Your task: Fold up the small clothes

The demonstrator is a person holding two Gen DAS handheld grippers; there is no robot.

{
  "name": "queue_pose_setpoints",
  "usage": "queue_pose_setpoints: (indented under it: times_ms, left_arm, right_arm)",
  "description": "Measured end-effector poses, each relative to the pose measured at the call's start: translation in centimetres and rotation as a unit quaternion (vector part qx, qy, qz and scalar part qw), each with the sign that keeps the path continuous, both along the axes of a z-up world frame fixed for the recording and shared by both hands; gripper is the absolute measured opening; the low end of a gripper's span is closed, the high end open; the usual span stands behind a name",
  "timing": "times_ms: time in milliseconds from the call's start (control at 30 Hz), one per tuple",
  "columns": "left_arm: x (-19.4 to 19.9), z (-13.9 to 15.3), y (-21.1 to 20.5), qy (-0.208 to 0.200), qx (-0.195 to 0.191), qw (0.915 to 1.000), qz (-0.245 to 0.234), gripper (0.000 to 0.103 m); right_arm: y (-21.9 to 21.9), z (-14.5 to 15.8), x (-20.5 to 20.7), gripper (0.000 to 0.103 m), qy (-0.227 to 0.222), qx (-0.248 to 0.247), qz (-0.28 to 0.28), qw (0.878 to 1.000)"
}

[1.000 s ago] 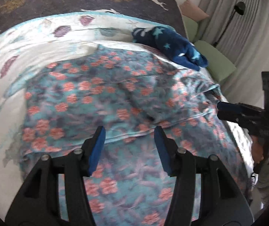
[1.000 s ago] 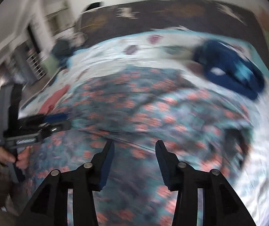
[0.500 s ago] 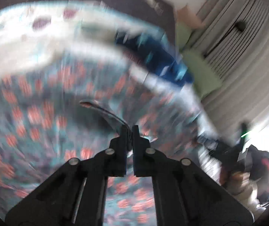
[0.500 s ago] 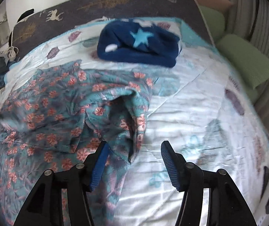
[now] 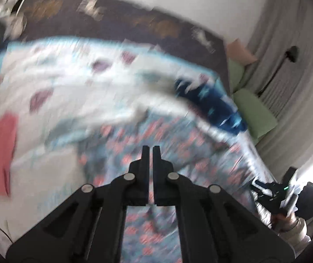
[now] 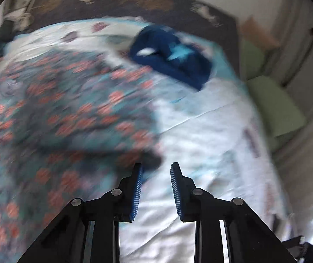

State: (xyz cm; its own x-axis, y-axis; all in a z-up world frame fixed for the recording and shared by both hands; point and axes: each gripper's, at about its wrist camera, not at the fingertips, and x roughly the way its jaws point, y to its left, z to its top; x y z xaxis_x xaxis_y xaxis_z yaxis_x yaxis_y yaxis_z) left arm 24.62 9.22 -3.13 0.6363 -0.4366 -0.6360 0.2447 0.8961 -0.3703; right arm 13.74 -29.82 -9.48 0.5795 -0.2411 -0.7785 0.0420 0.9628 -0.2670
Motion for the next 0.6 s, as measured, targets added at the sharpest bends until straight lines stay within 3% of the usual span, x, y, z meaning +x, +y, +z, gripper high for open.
queue_pose_setpoints:
  times_ms: [67,100,133,167,200,233,300,367,433,467,533,600]
  left_arm:
    - [-0.1,-2.5,0.2,0.034,-0.005,0.9994,0.001,0.004]
    - [-0.3,-3.5,0.0,0.047,-0.011,0.9988,-0.005,0.01]
    - [-0.3,-4.1,-0.5,0.055,-0.013,0.9983,-0.013,0.018]
    - [-0.5,-4.9,-1.3,0.063,-0.006,0.9978,-0.023,0.043]
    - [-0.5,-5.2,-2.1,0.064,0.008,0.9975,-0.028,0.058]
    - [-0.5,-5.6,-3.0,0.061,0.027,0.9973,-0.032,0.059]
    - [0.2,-6.7,-5.0,0.067,0.059,0.9946,-0.053,0.059]
    - [1.0,-8.0,-6.1,0.085,0.061,0.9924,-0.065,0.056]
    - [1.8,-9.2,-7.2,0.105,0.047,0.99,-0.082,0.013]
    - [1.8,-9.4,-7.8,0.112,0.037,0.9887,-0.093,0.006]
    - [1.2,-7.8,-8.1,0.092,0.029,0.9912,-0.091,0.005]
    - [-0.2,-2.2,-7.3,0.01,0.004,0.9954,-0.095,0.005]
  right_arm:
    - [-0.2,0.1,-0.5,0.027,0.01,0.021,0.008,1.0]
    - [-0.5,0.4,-0.9,0.028,0.009,0.026,0.006,1.0]
    - [-0.7,0.8,-1.1,0.029,0.007,0.033,0.004,0.999]
    - [-1.2,1.4,-1.5,0.03,0.001,0.048,0.002,0.999]
    - [-1.6,1.9,-1.6,0.032,-0.004,0.059,0.001,0.998]
    - [-1.9,2.4,-1.6,0.033,-0.008,0.072,0.0,0.997]
    - [-2.6,3.4,-1.1,0.037,-0.023,0.097,-0.007,0.995]
    - [-3.2,4.4,-0.6,0.041,-0.039,0.109,-0.022,0.993]
    - [-3.5,4.6,0.2,0.042,-0.044,0.112,-0.031,0.992]
    - [-3.5,4.7,0.4,0.042,-0.046,0.116,-0.033,0.992]
    - [-3.7,4.7,0.6,0.042,-0.049,0.12,-0.037,0.991]
    - [-3.9,4.8,0.5,0.042,-0.055,0.118,-0.039,0.991]
